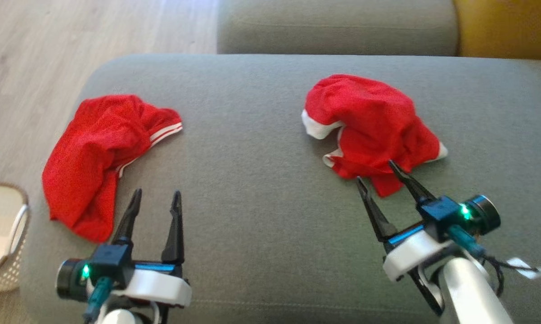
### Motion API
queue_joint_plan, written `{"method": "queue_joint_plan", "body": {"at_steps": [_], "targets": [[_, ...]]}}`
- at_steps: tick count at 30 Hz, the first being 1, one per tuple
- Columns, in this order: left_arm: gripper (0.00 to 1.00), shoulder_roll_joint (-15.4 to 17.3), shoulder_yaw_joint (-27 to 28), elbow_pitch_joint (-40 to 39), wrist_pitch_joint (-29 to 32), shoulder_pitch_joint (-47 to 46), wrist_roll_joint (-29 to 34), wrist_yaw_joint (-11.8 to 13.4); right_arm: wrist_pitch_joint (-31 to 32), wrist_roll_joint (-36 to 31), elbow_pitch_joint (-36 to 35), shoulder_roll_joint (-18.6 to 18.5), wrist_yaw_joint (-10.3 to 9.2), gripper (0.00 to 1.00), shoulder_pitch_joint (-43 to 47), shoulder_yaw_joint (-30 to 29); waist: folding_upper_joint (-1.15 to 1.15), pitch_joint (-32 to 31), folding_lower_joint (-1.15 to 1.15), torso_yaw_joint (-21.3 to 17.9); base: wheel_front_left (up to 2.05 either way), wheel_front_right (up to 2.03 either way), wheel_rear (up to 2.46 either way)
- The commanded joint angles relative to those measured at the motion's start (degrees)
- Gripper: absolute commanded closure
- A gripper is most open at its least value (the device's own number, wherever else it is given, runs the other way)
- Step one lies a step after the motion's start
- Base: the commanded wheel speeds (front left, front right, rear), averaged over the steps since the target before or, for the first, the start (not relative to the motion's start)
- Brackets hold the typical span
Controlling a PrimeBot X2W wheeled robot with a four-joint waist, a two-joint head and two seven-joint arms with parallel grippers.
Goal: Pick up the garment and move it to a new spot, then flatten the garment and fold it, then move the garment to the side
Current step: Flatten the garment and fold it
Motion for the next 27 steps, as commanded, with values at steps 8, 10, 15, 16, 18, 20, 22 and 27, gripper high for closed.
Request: {"method": "queue_joint_plan", "body": {"at_steps": [8,10,15,16,18,20,22,27], "targets": [[0.0,-3.7,1.8,0.3,-0.3,-4.5,2.6,-3.5,6.9,-8.4,13.3,-1.0,-0.01,0.0,-13.0,1.1,0.0,5.1,0.01,7.1,0.0,0.0,0.0],[0.0,-4.3,1.6,1.1,-0.3,-4.8,2.8,-4.0,8.4,-10.0,17.2,-2.1,-0.01,0.0,-15.5,0.7,0.0,5.7,0.01,8.3,0.0,0.0,0.0],[0.0,-5.4,1.4,2.5,-0.3,-5.4,3.1,-5.0,9.4,-12.7,24.9,-3.9,-0.01,0.0,-20.6,0.3,0.0,7.0,0.01,10.5,0.0,0.0,0.0],[0.0,-5.5,1.5,2.7,-0.3,-5.5,3.2,-5.1,9.3,-13.1,26.1,-4.1,-0.01,0.0,-21.4,0.5,0.0,7.1,0.01,10.9,0.0,0.0,0.0],[0.0,-5.6,1.5,2.8,-0.3,-5.6,3.3,-5.2,9.0,-13.4,27.3,-4.3,-0.01,0.0,-22.2,0.8,0.0,7.3,0.01,11.2,0.0,0.0,0.0],[0.0,-5.8,1.4,3.1,-0.3,-5.8,3.3,-5.4,8.6,-14.1,29.4,-4.7,-0.01,0.0,-23.7,1.1,0.0,7.7,0.01,11.7,0.0,0.0,0.0],[0.0,-6.0,1.4,3.3,-0.3,-6.1,3.4,-5.6,8.7,-14.8,31.7,-5.1,-0.01,0.0,-25.0,1.1,0.0,8.0,0.01,12.1,0.0,0.0,0.0],[0.0,-6.2,1.2,3.6,-0.3,-6.5,3.3,-5.7,10.2,-16.4,37.6,-5.9,-0.01,0.15,-27.2,0.5,0.0,8.6,0.01,12.6,0.0,0.0,0.0]]}}
